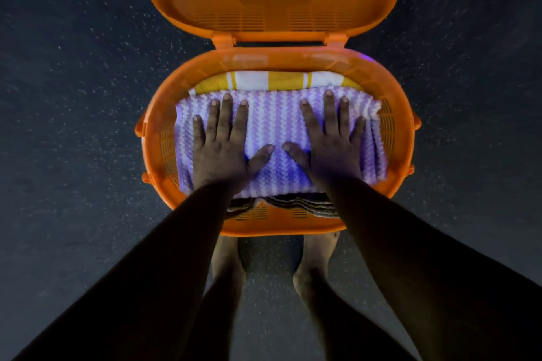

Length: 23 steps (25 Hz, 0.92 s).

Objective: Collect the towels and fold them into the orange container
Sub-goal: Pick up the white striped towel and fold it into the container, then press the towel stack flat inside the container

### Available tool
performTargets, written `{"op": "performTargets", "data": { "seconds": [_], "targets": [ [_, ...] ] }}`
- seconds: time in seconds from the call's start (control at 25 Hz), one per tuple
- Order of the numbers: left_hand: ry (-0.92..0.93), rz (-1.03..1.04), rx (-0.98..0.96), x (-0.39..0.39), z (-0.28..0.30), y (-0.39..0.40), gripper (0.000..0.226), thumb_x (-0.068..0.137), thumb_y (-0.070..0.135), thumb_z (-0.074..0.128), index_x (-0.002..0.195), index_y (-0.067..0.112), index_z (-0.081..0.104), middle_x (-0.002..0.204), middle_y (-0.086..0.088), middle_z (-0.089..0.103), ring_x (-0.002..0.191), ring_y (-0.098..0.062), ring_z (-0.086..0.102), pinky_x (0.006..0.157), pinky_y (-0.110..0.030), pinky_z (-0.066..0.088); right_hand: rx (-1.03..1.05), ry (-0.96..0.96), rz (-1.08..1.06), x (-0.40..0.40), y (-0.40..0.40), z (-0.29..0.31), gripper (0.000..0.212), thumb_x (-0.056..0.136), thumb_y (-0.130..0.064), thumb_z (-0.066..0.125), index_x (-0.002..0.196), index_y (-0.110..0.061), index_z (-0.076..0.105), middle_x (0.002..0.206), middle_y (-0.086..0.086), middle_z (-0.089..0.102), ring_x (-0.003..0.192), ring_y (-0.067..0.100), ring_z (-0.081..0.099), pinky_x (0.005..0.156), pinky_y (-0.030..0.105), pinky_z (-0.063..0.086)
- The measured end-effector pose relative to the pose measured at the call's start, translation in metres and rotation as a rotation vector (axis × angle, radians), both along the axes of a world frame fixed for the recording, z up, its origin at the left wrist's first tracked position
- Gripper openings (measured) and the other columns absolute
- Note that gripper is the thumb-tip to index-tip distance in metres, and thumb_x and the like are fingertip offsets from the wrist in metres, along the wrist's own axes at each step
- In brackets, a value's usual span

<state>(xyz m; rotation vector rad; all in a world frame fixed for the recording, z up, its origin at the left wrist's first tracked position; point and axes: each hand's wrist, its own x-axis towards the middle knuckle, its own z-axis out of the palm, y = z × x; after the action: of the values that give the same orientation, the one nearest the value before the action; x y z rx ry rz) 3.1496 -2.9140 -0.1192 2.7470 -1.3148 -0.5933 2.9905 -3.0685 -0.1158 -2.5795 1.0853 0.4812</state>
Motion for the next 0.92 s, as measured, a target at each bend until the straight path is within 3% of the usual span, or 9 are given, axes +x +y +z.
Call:
{"op": "performTargets", "data": {
  "seconds": [0.12,0.28,0.4,0.52,0.68,0.92],
  "targets": [
    [0.001,-0.010,0.010,0.000,-0.009,0.000,0.094,0.091,0.077,0.038,0.162,0.017,0.023,0.169,-0.014,0.016,0.157,-0.033,0.012,0.124,-0.058,0.006,0.000,0.015,0.017,0.000,-0.001,-0.010,0.089,0.088,-0.085,0.025,0.162,-0.037,0.009,0.171,0.009,0.001,0.155,0.039,0.003,0.115,0.072,0.010],
    [0.158,-0.008,0.209,0.015,0.056,-0.011,0.098,0.089,0.082,0.031,0.164,0.023,0.007,0.171,-0.009,0.002,0.158,-0.028,0.002,0.125,-0.056,0.005,0.111,0.126,0.030,0.012,-0.008,0.045,0.086,0.091,-0.081,0.025,0.162,-0.036,0.004,0.171,0.009,-0.003,0.156,0.038,-0.001,0.115,0.073,0.008],
    [0.302,-0.011,0.407,0.020,0.143,-0.008,0.097,0.090,0.082,0.030,0.163,0.028,-0.003,0.171,-0.003,-0.012,0.158,-0.022,-0.009,0.126,-0.050,-0.002,0.233,0.252,0.034,0.012,-0.008,0.124,0.085,0.092,-0.079,0.027,0.162,-0.036,0.005,0.171,0.005,-0.004,0.156,0.034,-0.004,0.119,0.069,0.006],
    [0.380,0.079,0.494,0.009,0.265,0.011,0.097,0.091,0.081,0.033,0.163,0.028,-0.003,0.170,-0.002,-0.014,0.158,-0.021,-0.009,0.126,-0.050,0.000,0.276,0.327,0.078,0.010,0.005,0.244,0.082,0.093,-0.078,0.030,0.161,-0.039,0.007,0.171,0.001,-0.002,0.157,0.029,-0.004,0.121,0.064,0.005],
    [0.445,0.272,0.469,-0.030,0.426,0.057,0.103,0.088,0.080,0.043,0.163,0.024,0.001,0.171,-0.007,-0.004,0.158,-0.026,-0.001,0.126,-0.054,0.006,0.326,0.331,0.190,-0.002,0.028,0.397,0.085,0.090,-0.080,0.035,0.161,-0.041,0.009,0.171,-0.001,0.003,0.157,0.028,-0.002,0.121,0.063,0.007],
    [0.409,0.624,0.336,-0.121,0.617,0.150,0.102,0.089,0.082,0.035,0.164,0.022,0.001,0.171,-0.007,-0.003,0.158,-0.025,0.001,0.125,-0.053,0.009,0.317,0.284,0.462,-0.017,0.082,0.578,0.085,0.091,-0.081,0.032,0.161,-0.040,0.006,0.171,-0.001,0.000,0.157,0.029,-0.005,0.121,0.062,0.005]
  ]
}}
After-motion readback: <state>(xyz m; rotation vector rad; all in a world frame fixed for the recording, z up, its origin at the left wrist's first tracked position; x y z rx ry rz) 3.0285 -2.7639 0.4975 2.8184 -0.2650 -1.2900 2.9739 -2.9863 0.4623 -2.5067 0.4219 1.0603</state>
